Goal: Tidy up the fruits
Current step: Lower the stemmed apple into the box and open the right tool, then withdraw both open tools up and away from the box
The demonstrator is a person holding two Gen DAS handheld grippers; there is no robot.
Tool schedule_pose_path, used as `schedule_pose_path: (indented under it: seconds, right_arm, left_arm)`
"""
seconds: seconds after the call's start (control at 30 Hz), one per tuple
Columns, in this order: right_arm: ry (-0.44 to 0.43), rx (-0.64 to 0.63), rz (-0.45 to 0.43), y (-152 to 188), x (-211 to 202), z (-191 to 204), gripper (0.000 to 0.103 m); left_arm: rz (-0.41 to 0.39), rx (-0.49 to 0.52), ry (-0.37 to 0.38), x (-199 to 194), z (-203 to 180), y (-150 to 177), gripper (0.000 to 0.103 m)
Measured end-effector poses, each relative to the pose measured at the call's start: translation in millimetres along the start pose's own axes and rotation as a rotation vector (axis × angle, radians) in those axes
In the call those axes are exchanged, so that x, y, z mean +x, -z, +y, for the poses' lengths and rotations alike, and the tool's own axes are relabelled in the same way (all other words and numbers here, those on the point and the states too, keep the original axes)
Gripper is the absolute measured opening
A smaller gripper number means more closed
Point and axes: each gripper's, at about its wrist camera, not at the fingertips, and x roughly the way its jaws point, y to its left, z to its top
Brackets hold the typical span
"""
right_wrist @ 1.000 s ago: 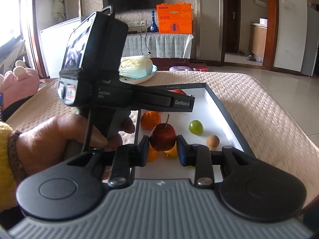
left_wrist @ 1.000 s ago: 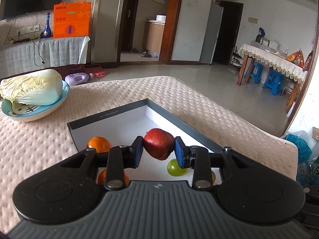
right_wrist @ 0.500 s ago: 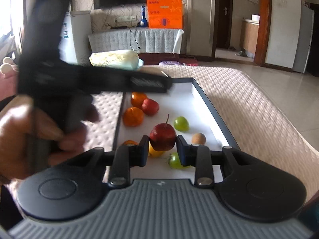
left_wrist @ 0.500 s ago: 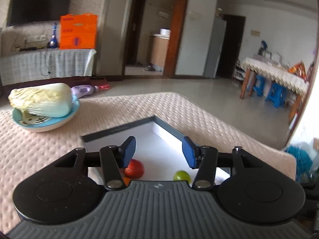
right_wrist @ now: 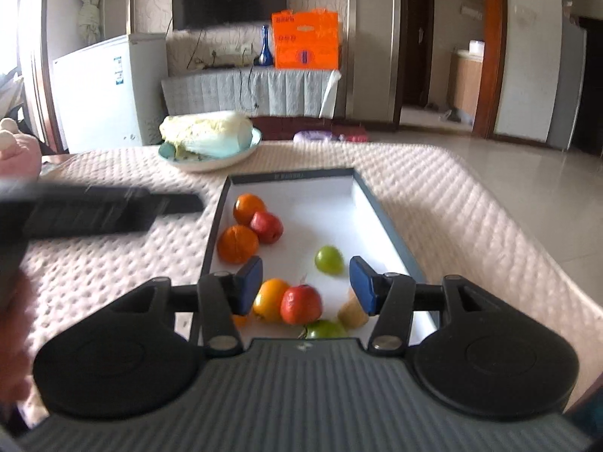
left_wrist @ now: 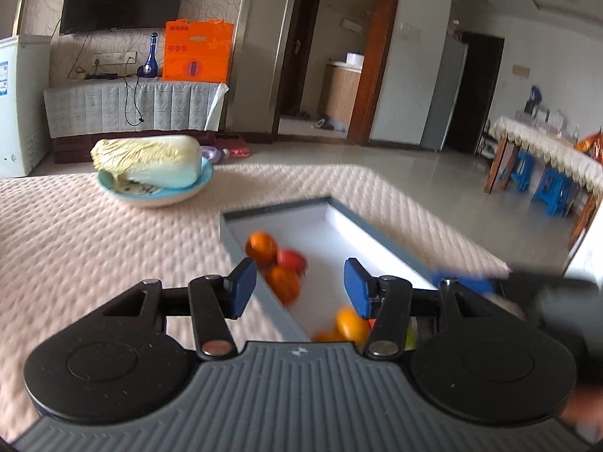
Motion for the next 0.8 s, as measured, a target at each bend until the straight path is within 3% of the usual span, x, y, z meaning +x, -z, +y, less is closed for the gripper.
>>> schedule_pose_path:
  seconds: [0.17,0.27,0.4,0.47,0.5,0.53,0.63,0.8]
  right_arm:
    - [-0.002,0.041,-0.012,-2,-9,-11,0.054]
    - [-0.005,0.096,-0.016,1,-21,-20,0.054]
    - [-0.013,0.185,-0.021,8,-52,-34,0.054]
    - [-0.018,0.159,-0.024,13,-69,-30,0.066]
    - [-0.020,0.147,-0.018,18,-76,-27,0.080]
    - [-0.031,0.140,-0.010,23,-82,-23,0.083]
    - [-0.104,0.070,0.019,32,-94,-4,0.082]
    - [-0.069,0.062,0.055,36,-90,-2,0.082]
  left_arm:
    - [0.056,0.068,0.001,-45,-22,35,0.066]
    - [0.046,0.149,-0.035,-66,-33,48,0.070]
    - [0.054,0.146,-0.071,-82,-30,54,0.071]
    - [0.064,0.142,-0.081,-88,-29,59,0.072]
    - [0.068,0.143,-0.086,-90,-29,61,0.074]
    - [0.069,0.140,-0.090,-90,-28,61,0.076]
    - [0.071,0.125,-0.115,-90,-26,61,0.078]
    - [0.087,0.083,-0.109,-86,-20,61,0.079]
